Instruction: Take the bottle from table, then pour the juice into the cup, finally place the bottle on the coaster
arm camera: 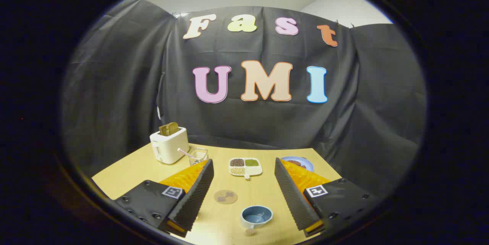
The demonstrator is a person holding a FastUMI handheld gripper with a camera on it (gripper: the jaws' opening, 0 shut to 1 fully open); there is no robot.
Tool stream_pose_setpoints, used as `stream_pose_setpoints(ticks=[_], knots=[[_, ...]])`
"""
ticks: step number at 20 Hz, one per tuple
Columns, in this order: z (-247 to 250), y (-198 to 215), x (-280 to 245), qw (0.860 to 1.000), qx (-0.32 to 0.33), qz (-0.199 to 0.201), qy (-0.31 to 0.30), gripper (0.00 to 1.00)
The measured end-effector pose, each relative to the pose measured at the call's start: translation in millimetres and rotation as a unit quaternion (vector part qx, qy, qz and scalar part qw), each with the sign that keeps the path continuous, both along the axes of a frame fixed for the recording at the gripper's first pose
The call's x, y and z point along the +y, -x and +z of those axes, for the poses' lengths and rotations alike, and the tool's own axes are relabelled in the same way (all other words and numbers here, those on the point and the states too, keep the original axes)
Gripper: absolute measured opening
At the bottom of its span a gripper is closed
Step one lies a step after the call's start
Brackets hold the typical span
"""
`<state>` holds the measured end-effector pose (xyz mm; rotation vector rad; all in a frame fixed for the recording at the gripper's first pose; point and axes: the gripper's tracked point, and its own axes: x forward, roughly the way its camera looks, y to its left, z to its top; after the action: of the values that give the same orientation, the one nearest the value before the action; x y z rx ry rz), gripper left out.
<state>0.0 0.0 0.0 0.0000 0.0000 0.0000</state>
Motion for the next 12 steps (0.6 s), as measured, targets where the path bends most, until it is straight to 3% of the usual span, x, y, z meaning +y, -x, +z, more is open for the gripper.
stream_pose_setpoints(ticks=[12], knots=[[-2.2, 26.7, 20.5, 1.0, -0.002, 0.012, -0.008, 1.0]])
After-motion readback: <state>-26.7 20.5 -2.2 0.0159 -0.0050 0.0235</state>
